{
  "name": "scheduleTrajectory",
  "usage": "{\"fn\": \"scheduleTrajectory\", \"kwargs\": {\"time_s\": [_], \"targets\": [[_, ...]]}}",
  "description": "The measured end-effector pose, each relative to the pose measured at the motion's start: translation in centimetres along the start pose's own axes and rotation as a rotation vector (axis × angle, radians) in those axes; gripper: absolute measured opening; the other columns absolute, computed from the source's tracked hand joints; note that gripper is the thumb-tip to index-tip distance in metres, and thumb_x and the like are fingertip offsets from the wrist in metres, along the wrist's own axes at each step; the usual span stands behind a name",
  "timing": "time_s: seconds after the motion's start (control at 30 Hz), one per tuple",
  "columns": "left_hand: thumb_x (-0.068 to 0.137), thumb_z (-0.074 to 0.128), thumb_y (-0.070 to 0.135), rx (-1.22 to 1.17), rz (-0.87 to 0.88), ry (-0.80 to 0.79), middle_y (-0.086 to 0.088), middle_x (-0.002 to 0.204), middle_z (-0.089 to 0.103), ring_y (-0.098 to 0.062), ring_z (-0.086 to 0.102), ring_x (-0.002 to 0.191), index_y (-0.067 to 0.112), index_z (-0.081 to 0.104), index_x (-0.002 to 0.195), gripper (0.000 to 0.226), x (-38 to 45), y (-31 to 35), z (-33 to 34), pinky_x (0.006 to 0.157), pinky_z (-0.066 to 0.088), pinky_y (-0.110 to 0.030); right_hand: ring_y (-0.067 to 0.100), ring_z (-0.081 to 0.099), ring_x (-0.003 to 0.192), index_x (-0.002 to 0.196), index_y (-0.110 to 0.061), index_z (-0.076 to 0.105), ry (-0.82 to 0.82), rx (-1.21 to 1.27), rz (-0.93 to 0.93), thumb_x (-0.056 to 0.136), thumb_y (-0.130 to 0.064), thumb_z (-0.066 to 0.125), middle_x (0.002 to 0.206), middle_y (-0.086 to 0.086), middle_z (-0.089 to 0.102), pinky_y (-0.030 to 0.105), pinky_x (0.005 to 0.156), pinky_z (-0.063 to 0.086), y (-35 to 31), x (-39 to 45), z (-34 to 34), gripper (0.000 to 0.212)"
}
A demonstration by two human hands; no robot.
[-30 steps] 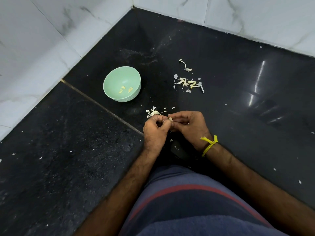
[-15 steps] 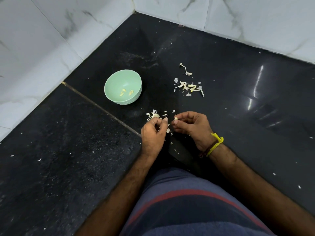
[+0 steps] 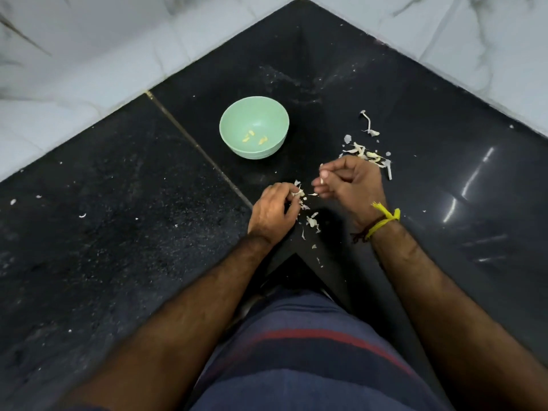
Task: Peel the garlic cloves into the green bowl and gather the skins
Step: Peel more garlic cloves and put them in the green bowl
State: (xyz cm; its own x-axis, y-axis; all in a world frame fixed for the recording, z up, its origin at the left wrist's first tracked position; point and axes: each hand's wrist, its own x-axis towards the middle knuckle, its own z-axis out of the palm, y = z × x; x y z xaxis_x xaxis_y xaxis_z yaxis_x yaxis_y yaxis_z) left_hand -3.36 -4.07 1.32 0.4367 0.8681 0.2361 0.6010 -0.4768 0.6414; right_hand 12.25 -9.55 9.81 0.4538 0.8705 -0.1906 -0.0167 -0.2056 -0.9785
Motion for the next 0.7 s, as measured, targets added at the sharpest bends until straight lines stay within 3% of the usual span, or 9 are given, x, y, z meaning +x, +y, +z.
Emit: {"fn": "scheduleTrajectory", "kwargs": {"time_s": [0.17, 0.27, 0.37, 0.47, 0.7], "targets": [[0.093, 0.066, 0.018, -0.005, 0.006, 0.015, -0.001, 0.093, 0.066, -0.022, 0.059, 0.090, 0.013, 0.067, 0.103, 0.011, 0.1, -0.4, 0.3, 0.079, 0.049, -0.037, 0.019, 0.070, 0.065, 0.093, -0.007, 0.066, -0.048, -0.107, -0.080, 0.094, -0.002, 0.062, 0.078, 0.012, 0.074, 0.026, 0.060, 0.057, -2.9, 4.3, 3.6, 0.006], [0.093, 0.067, 0.019, -0.014, 0.003, 0.010, -0.002, 0.095, 0.067, -0.023, 0.060, 0.091, 0.013, 0.067, 0.103, 0.013, 0.1, -0.4, 0.5, 0.078, 0.050, -0.038, 0.013, 0.070, 0.066, 0.089, -0.006, 0.066, -0.046, -0.254, -0.220, 0.091, 0.000, 0.058, 0.080, 0.011, 0.072, 0.025, 0.061, 0.057, -4.0, 7.7, 6.4, 0.010], [0.093, 0.065, 0.021, -0.039, -0.009, -0.007, -0.001, 0.096, 0.067, -0.024, 0.060, 0.093, 0.014, 0.066, 0.104, 0.014, 0.2, -0.7, 0.5, 0.076, 0.053, -0.041, 0.018, 0.071, 0.073, 0.088, -0.010, 0.061, -0.107, -0.517, -0.360, 0.089, -0.003, 0.053, 0.082, 0.007, 0.071, 0.040, 0.071, 0.059, -4.6, 10.9, 9.2, 0.011], [0.094, 0.064, 0.021, -0.054, -0.003, -0.031, -0.001, 0.098, 0.067, -0.023, 0.059, 0.095, 0.012, 0.065, 0.106, 0.014, 0.3, -0.7, 0.4, 0.077, 0.054, -0.042, 0.028, 0.067, 0.087, 0.092, -0.013, 0.061, -0.204, -0.784, -0.393, 0.088, -0.007, 0.052, 0.093, 0.010, 0.070, 0.044, 0.080, 0.056, -4.6, 13.2, 10.5, 0.012], [0.093, 0.062, 0.019, -0.034, 0.017, -0.042, -0.002, 0.097, 0.065, -0.022, 0.058, 0.094, 0.011, 0.065, 0.101, 0.011, 0.4, -1.2, 0.6, 0.074, 0.055, -0.041, 0.011, 0.069, 0.075, 0.084, -0.014, 0.074, -0.028, -0.651, -0.435, 0.085, -0.015, 0.060, 0.077, -0.007, 0.071, 0.025, 0.076, 0.056, -5.3, 14.5, 8.6, 0.014]]}}
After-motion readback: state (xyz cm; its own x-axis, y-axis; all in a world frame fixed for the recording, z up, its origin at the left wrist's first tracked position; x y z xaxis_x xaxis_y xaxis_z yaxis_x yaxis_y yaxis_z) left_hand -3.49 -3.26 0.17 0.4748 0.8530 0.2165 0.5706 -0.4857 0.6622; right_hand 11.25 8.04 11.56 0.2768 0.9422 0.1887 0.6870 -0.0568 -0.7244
